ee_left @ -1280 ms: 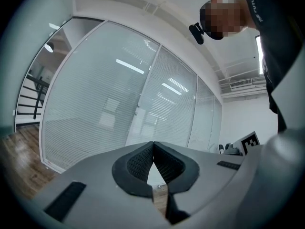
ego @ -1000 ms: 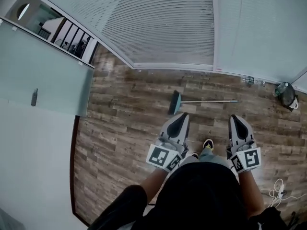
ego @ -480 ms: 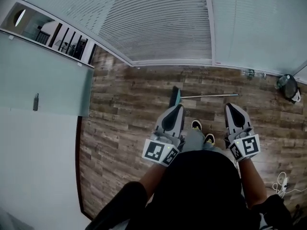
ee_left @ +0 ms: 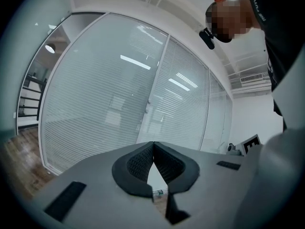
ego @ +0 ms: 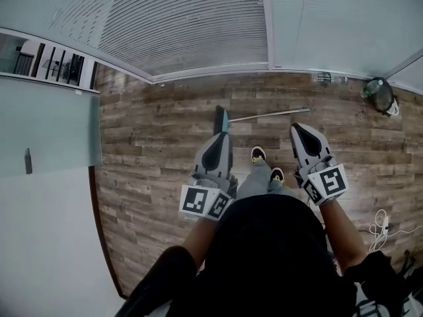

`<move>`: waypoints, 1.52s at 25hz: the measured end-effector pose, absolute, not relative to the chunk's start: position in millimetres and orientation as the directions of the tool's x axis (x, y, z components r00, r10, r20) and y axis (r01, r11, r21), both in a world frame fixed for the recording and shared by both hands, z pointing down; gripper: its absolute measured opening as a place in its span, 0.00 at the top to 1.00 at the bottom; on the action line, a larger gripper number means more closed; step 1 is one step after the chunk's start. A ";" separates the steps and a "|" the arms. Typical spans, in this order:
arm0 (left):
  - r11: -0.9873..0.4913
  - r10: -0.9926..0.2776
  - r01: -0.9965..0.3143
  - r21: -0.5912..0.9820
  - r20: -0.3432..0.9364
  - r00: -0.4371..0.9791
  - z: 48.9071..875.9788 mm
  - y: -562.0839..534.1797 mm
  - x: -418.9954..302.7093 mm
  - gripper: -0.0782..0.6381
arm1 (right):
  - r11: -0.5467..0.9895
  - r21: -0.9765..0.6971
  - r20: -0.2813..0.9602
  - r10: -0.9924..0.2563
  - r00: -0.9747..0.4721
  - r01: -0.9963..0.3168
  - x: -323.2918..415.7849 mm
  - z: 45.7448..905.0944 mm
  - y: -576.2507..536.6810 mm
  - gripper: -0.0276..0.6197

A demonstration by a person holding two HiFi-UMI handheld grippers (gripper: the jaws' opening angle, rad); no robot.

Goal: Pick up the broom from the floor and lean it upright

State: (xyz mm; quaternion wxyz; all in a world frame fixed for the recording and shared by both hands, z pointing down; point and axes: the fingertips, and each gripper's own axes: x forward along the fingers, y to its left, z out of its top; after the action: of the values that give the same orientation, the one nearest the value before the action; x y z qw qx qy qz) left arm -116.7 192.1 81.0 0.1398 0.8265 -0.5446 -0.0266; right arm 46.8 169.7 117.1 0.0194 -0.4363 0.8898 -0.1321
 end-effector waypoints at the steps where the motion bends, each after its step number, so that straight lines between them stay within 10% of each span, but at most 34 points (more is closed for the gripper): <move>1: -0.371 -0.907 -0.891 0.263 0.106 0.409 82.9 183.7 -120.9 0.86 | 0.590 -0.241 0.085 -0.778 -0.623 -0.770 41.6 118.1 163.0 0.93; 38: -0.525 -0.760 -0.816 0.241 0.299 0.577 174.5 -51.8 -74.8 0.86 | 0.498 -0.342 0.250 -0.769 -0.588 -0.797 44.1 190.2 -56.7 0.93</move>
State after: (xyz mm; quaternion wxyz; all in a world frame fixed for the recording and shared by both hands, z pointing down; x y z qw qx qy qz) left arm -74.8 -51.8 174.5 0.1795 0.8696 -0.4532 0.0782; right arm 44.1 -56.7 190.2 -0.0325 -0.4525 0.8649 -0.2147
